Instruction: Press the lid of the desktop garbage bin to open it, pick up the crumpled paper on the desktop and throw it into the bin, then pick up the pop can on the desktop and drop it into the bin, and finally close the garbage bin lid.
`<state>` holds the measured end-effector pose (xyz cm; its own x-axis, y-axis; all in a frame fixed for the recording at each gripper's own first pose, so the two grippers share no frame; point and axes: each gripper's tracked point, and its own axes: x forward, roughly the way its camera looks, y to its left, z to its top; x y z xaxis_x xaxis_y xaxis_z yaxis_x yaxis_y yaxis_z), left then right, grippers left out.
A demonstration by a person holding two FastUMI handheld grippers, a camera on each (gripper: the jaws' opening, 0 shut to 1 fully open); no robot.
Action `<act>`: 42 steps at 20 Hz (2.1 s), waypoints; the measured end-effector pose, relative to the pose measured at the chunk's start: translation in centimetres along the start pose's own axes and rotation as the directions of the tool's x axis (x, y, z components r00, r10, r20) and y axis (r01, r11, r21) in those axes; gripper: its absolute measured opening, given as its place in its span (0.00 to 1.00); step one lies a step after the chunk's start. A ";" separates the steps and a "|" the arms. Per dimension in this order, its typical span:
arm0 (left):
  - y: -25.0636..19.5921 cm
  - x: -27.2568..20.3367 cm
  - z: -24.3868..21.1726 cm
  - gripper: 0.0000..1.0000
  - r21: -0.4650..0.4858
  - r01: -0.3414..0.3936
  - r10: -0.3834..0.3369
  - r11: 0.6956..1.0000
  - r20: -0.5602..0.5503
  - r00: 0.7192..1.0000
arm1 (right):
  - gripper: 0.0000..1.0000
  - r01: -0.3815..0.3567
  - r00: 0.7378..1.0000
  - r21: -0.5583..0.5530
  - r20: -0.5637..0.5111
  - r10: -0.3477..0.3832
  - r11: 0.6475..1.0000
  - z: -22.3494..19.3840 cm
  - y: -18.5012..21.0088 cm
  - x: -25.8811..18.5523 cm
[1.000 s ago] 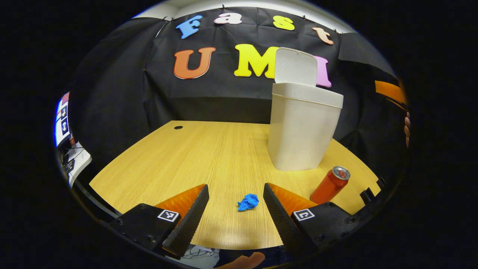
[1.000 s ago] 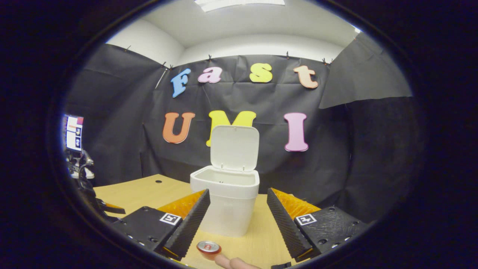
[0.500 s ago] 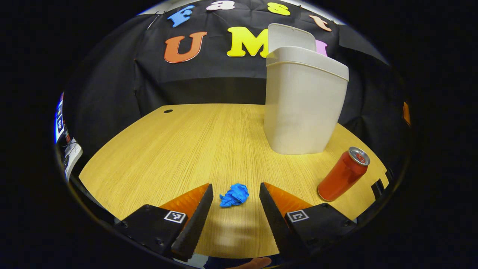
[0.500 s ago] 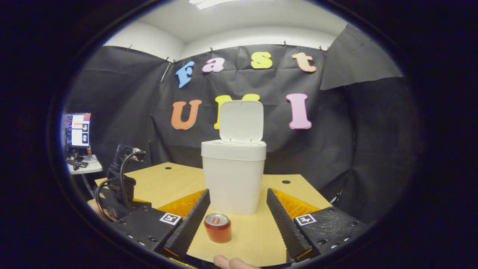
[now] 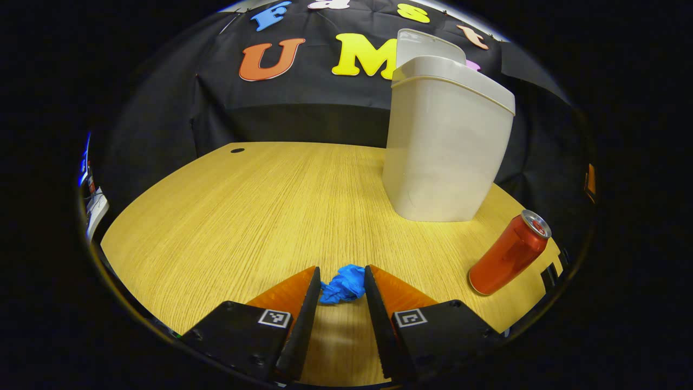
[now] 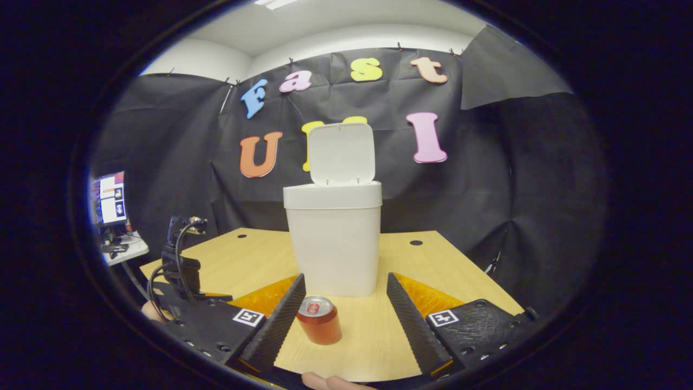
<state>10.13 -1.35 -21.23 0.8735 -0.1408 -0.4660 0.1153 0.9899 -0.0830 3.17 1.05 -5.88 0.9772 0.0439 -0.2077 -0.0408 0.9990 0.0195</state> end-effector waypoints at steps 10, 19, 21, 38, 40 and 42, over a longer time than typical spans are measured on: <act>0.7 0.3 0.8 0.31 0.135 -0.065 0.056 0.989 0.071 0.996 | 0.94 0.012 0.997 0.025 -0.079 -0.010 1.000 -4.8 3.1 0.8; 2.2 -1.0 2.7 0.08 -0.012 -0.005 0.006 1.000 0.096 0.995 | 0.97 0.016 0.985 -0.028 -0.170 -0.021 0.999 -10.2 4.8 3.6; 2.4 -0.3 2.0 0.11 -0.044 0.002 0.001 0.999 0.059 0.998 | 0.97 0.019 0.983 -0.024 -0.184 -0.024 1.000 -10.7 4.7 4.0; -0.2 -0.1 -0.4 0.99 0.023 0.047 -0.046 0.999 -0.042 0.998 | 0.94 0.028 0.977 0.007 -0.213 -0.026 1.000 -11.9 4.1 4.7; 0.1 0.6 -0.6 0.99 0.038 0.034 -0.032 0.999 -0.036 0.999 | 0.96 0.018 0.976 0.007 -0.217 -0.016 1.000 -12.1 4.3 4.8; 0.0 0.9 -1.0 0.97 0.069 0.019 -0.017 0.997 -0.040 0.999 | 0.96 0.017 0.975 0.000 -0.223 -0.016 1.000 -12.4 4.5 4.8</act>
<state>10.44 -1.51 -22.50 0.8517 -0.1578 -0.4996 0.1643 0.9859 -0.0314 5.05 5.87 -18.95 0.9065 0.0288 -0.4212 -0.0242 0.9996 0.0163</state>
